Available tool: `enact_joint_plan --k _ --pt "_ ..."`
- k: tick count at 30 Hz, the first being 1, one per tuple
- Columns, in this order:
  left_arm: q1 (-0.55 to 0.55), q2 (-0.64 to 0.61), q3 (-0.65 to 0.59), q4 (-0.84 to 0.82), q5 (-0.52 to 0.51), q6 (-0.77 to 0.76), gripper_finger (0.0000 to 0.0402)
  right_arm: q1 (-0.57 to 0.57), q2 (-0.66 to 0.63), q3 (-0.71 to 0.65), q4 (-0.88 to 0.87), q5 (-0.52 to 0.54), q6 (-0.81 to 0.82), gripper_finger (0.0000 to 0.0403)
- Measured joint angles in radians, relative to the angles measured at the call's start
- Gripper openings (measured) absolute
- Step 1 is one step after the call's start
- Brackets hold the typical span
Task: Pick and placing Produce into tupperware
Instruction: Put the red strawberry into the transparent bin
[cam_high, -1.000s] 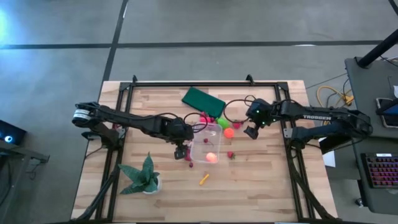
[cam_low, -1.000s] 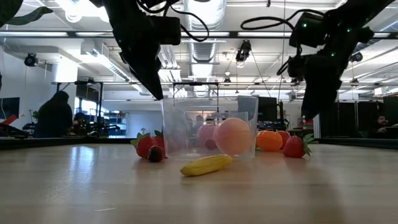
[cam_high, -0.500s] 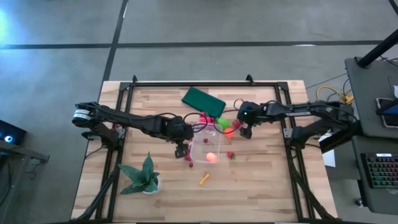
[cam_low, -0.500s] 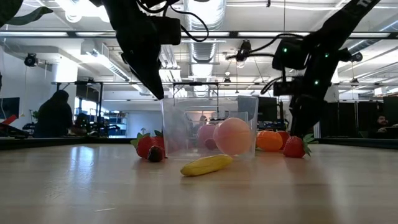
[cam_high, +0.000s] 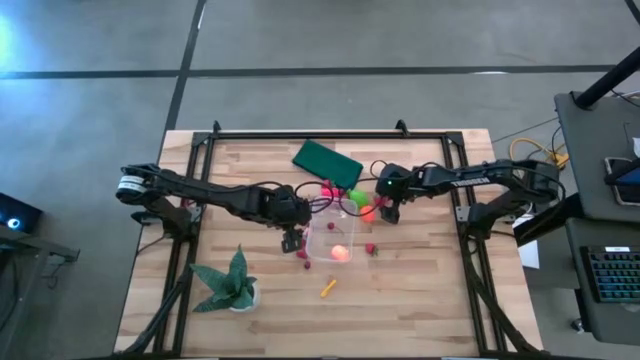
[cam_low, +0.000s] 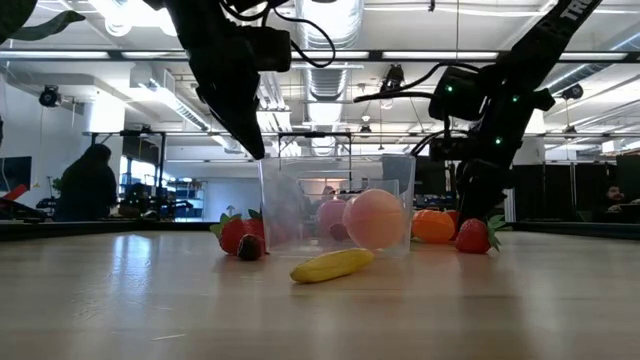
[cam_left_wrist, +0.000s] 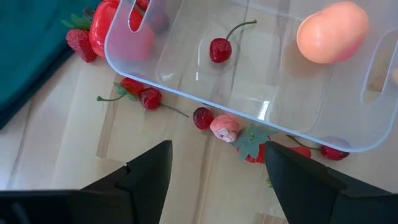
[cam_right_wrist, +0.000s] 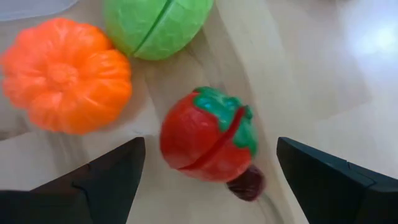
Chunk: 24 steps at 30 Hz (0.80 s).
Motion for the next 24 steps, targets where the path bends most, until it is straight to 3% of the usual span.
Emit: enact_joint_plan --k 24 --pt "0.002 0.0 -0.002 -0.001 -0.01 -0.008 0.0239 0.0 0.046 0.001 0.063 -0.002 0.068 0.0212"
